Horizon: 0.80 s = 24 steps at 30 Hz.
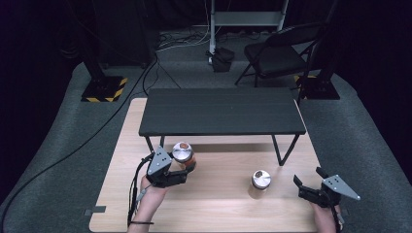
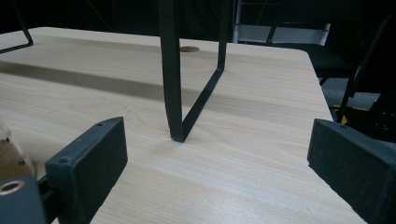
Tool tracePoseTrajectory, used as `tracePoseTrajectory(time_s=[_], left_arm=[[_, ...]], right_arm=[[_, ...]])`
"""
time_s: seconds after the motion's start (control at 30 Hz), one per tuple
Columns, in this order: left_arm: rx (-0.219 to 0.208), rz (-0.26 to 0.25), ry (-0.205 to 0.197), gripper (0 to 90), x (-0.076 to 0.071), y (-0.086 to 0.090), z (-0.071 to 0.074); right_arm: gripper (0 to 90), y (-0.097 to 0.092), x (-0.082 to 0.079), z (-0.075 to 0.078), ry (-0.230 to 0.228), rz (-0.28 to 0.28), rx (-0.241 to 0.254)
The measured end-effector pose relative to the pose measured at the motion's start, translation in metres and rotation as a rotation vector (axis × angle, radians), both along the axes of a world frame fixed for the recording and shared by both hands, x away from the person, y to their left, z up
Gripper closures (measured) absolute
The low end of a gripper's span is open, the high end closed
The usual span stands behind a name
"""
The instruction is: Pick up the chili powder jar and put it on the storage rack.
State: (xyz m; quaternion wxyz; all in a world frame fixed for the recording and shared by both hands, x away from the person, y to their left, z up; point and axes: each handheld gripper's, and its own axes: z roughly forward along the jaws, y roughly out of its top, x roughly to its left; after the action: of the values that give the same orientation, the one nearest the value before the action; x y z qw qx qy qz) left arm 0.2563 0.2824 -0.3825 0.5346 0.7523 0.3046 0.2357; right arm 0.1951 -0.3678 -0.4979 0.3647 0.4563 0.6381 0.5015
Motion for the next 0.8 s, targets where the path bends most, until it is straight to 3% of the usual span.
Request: tracePoseTrajectory(time_s=[0.8], left_arm=[[0.027, -0.043, -0.017, 31.2, 0.010, -0.009, 0.058]], right_arm=[[4.0, 0.000, 0.000, 0.000, 0.003, -0.001, 0.003]])
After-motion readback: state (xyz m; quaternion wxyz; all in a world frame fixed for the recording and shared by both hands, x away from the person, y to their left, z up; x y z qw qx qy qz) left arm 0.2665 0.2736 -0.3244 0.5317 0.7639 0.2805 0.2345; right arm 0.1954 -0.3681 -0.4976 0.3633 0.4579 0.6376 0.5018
